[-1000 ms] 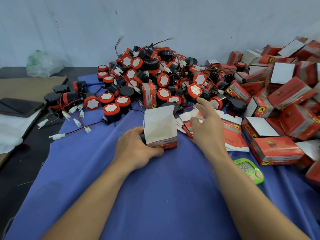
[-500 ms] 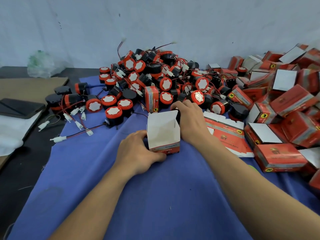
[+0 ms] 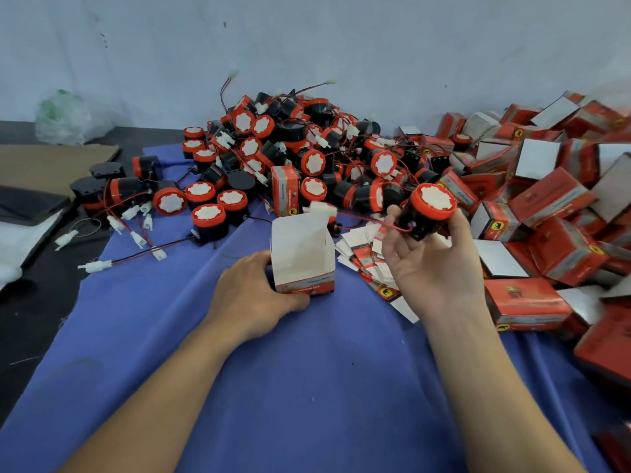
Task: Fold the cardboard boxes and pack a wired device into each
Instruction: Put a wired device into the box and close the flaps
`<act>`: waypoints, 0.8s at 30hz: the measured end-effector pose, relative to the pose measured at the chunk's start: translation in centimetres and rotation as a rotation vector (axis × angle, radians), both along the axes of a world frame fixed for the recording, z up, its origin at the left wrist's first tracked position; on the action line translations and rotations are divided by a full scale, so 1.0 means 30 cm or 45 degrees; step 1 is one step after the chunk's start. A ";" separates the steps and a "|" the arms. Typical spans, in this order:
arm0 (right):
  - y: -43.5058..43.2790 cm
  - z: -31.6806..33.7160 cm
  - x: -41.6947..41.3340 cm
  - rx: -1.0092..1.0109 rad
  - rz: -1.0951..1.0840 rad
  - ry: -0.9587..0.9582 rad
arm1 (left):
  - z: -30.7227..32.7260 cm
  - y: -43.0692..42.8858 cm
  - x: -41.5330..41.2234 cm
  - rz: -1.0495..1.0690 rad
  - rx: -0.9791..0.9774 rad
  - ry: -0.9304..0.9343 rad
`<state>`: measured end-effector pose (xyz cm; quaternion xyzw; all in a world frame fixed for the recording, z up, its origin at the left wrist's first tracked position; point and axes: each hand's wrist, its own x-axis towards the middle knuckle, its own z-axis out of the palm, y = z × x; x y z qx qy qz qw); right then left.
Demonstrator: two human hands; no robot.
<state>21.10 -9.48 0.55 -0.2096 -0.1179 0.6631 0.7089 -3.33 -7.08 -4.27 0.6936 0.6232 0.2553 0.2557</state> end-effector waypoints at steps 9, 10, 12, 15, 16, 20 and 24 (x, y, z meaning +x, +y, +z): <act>0.009 -0.002 0.013 -0.238 0.137 -0.318 | -0.005 -0.001 0.004 -0.011 0.041 -0.016; 0.011 -0.005 0.007 -0.230 0.162 -0.378 | -0.006 -0.002 0.004 -0.015 0.041 -0.015; 0.013 -0.006 -0.004 -0.202 0.190 -0.453 | -0.009 -0.002 0.003 -0.021 0.042 -0.021; 0.003 0.007 -0.021 -0.124 0.223 -0.486 | -0.008 0.000 0.002 -0.044 0.029 -0.059; -0.002 0.012 -0.030 -0.102 0.197 -0.503 | -0.007 0.001 0.002 -0.058 0.021 -0.077; -0.024 0.034 -0.071 0.024 -0.120 -0.997 | -0.002 -0.008 0.010 -0.220 -0.017 -0.129; -0.065 0.044 -0.139 0.388 -0.322 -1.943 | -0.001 -0.012 0.015 -0.321 0.026 -0.128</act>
